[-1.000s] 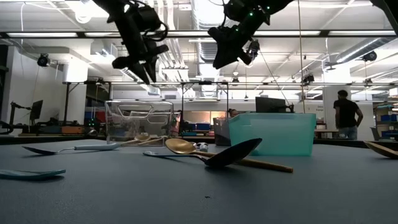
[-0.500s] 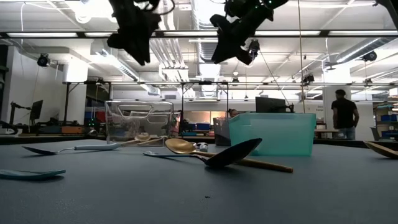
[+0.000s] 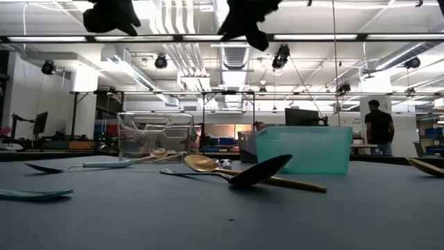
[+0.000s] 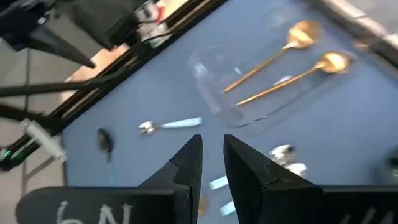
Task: Sort silverware by color (type)
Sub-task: Put the light blue spoon into the green bin
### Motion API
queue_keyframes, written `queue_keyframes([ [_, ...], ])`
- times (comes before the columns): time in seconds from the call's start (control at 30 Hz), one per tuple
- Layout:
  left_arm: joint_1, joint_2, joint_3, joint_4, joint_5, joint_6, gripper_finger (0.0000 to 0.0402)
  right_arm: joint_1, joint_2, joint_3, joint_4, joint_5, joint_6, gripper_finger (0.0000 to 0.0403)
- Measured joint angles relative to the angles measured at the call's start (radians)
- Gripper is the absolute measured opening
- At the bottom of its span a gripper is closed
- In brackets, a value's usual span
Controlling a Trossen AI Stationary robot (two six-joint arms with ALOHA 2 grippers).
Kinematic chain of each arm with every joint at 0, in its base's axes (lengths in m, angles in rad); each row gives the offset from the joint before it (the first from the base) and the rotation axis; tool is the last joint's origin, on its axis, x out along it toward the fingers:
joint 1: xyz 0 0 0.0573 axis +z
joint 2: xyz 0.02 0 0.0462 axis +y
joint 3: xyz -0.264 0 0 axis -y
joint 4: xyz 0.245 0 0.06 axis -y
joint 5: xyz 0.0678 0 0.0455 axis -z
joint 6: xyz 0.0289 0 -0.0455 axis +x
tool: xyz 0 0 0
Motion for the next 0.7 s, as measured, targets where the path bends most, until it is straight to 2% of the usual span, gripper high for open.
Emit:
queue_keyframes([
  [0.17, -0.189, -0.064, -0.135, 0.138, -0.069, -0.061, 0.0103, 0.106, 0.0, 0.0, -0.003, 0.07, 0.043, 0.0059],
  [0.37, -0.391, -0.071, -0.317, 0.319, -0.222, -0.098, 0.0103, 0.198, 0.0, 0.0, -0.004, 0.134, 0.075, 0.0059],
  [0.53, -0.48, -0.069, -0.455, 0.458, -0.257, -0.184, 0.0103, 0.24, 0.0, 0.0, -0.003, 0.14, 0.085, 0.0059],
  [0.7, -0.517, -0.072, -0.51, 0.527, -0.276, -0.266, 0.0103, 0.259, 0.01, 0.0, 0.003, 0.142, 0.086, 0.0059],
])
